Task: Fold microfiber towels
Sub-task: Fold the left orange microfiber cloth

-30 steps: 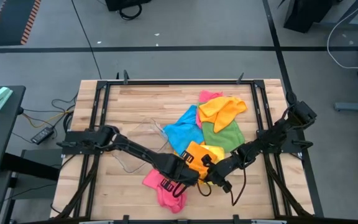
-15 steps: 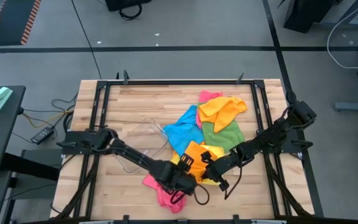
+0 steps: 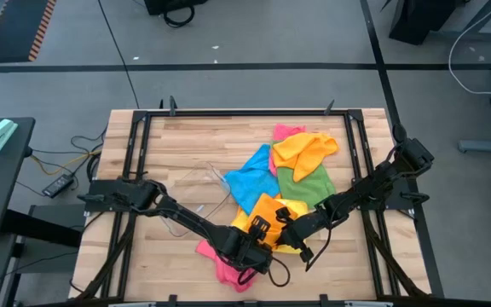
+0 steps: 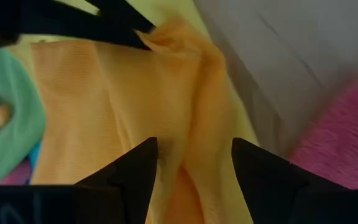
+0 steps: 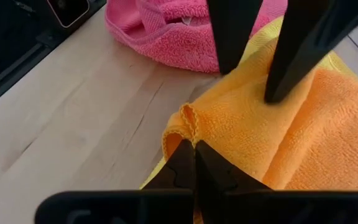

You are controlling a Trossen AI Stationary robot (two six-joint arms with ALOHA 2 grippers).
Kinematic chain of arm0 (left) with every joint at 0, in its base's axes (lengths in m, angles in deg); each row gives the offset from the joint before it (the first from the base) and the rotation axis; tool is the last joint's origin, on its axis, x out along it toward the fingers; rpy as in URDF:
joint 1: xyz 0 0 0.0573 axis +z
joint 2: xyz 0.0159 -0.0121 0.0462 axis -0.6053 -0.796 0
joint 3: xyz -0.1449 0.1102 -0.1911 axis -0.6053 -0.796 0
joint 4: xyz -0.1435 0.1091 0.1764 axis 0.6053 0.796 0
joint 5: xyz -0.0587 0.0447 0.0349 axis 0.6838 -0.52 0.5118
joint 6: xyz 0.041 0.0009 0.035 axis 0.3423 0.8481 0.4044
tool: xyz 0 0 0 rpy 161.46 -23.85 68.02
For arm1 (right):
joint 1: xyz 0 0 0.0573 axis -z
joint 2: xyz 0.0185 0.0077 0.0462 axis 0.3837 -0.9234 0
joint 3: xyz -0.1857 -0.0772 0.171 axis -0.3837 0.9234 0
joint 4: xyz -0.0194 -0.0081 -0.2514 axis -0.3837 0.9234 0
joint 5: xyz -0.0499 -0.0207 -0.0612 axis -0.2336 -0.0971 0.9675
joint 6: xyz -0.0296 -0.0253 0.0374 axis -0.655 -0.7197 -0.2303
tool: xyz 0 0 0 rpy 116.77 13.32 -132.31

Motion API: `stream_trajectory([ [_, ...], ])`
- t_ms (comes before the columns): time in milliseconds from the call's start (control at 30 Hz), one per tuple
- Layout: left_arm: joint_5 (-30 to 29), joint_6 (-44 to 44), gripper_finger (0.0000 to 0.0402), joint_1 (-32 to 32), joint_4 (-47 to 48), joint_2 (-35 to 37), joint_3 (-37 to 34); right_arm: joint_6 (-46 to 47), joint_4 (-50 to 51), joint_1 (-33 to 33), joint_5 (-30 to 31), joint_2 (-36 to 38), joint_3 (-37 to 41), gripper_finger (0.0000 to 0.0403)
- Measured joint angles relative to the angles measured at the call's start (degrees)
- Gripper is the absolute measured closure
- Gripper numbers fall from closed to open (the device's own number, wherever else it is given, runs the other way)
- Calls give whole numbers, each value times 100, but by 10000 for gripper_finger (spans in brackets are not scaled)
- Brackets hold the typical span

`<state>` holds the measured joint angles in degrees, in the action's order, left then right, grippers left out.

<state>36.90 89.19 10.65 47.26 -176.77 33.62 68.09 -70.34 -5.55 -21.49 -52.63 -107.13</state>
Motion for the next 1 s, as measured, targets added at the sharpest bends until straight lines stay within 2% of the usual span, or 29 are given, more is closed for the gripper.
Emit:
stream_trajectory([
  [267, -114, -62, 206, 19, 71, 2, 0, -20, -101, 0, 0, 0, 0, 397],
  [433, -113, -90, 246, 72, 95, 2, 0, -79, -105, -1, 0, 0, 0, 397],
  [567, -111, -101, 294, 106, 96, 2, 0, -246, -102, -20, 2, 0, 0, 392],
  [667, -108, -101, 338, 127, 106, 2, 0, -297, -100, -17, 2, 0, 0, 373],
  [800, -69, -77, 388, 139, 161, 2, 0, -243, -26, -19, 2, 11, -3, 326],
  [933, -61, -57, 375, 139, 286, 2, 0, 26, 816, -17, 6, 300, -166, 286],
  [1000, 88, -53, 364, 137, 357, 2, 0, 118, 1083, -64, 220, 545, -192, 276],
])
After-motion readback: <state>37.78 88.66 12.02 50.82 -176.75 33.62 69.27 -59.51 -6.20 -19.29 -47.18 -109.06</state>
